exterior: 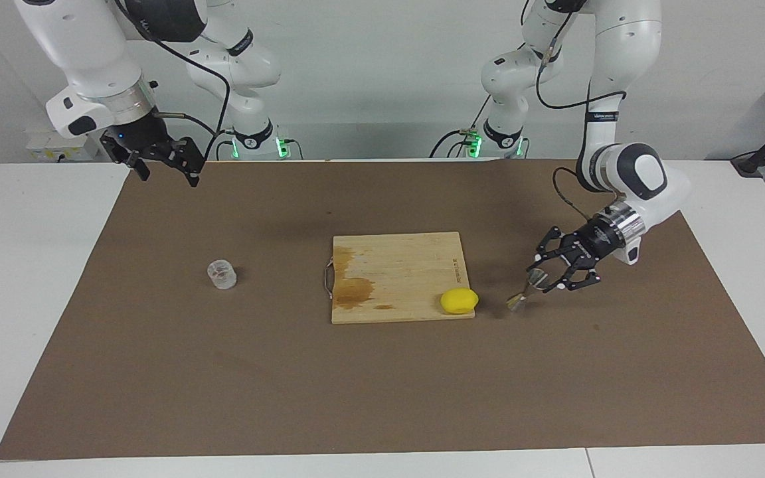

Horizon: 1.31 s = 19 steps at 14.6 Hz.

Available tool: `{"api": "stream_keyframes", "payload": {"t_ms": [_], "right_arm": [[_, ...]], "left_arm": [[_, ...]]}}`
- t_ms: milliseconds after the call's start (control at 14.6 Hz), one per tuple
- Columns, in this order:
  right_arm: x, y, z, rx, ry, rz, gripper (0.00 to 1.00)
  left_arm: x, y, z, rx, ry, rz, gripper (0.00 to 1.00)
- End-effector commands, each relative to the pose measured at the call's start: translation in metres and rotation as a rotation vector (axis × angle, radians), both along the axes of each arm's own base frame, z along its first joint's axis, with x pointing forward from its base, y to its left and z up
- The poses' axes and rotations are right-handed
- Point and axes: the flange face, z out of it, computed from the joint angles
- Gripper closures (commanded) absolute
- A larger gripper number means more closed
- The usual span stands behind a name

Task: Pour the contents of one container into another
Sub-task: 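Carry the metal cup with the left gripper onto the wooden board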

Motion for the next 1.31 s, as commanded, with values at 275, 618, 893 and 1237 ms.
{"api": "stream_keyframes", "payload": {"t_ms": [275,618,893,1237], "right_arm": [[0.000,0.001,-0.002,0.006,0.003,0.013,0.02],[0.000,0.001,-0.002,0.006,0.001,0.013,0.02],[0.000,0.001,-0.002,0.004,0.003,0.013,0.02],[0.000,0.001,-0.002,0.006,0.001,0.013,0.02]], "left_arm": [[-0.013,-0.155,0.031,-0.015,-0.035,-0.073,1.00],[-0.059,-0.265,0.023,0.057,-0.010,-0.056,1.00],[-0.073,-0.314,0.005,0.126,0.023,0.006,1.00],[-0.063,-0.331,-0.002,0.128,0.023,0.018,1.00]]}}
